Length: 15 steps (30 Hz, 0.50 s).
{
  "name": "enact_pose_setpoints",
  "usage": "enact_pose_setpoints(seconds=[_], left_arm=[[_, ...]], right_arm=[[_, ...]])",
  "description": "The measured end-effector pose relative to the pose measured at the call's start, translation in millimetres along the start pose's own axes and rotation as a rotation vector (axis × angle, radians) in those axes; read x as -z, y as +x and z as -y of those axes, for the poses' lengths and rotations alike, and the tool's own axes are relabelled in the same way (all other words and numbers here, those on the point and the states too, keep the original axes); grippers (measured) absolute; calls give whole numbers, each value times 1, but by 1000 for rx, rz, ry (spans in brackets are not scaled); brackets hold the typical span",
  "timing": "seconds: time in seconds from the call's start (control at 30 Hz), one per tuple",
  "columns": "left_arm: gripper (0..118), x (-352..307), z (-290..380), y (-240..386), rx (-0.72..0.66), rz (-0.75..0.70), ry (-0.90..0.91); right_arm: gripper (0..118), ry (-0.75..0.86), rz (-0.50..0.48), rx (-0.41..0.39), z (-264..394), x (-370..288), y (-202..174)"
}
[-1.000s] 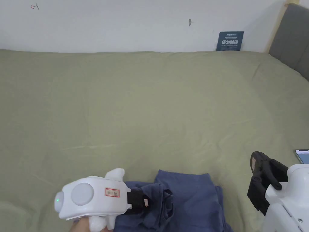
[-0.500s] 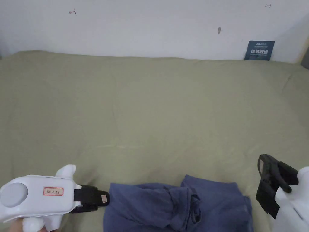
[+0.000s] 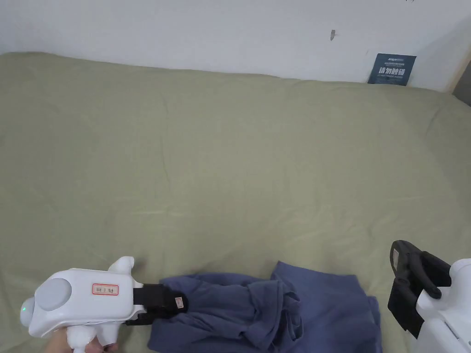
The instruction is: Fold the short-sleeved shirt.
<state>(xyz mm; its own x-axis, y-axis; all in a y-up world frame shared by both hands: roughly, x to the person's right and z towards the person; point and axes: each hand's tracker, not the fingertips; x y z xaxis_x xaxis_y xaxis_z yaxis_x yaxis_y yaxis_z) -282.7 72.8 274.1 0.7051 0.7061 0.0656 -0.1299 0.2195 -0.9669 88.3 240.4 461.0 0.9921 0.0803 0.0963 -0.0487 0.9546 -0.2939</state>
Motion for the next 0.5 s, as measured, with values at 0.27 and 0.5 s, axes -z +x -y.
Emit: enact_pose_setpoints(seconds=[0.27,0.5], left_arm=[[13,-64,-9,-25,-144,120,103],[13,-170,-1,-18,-116,-118,283]], right_arm=[[0,20,-4,-6,-5,-8,3],[0,62,-35,5,-13,-15,1]])
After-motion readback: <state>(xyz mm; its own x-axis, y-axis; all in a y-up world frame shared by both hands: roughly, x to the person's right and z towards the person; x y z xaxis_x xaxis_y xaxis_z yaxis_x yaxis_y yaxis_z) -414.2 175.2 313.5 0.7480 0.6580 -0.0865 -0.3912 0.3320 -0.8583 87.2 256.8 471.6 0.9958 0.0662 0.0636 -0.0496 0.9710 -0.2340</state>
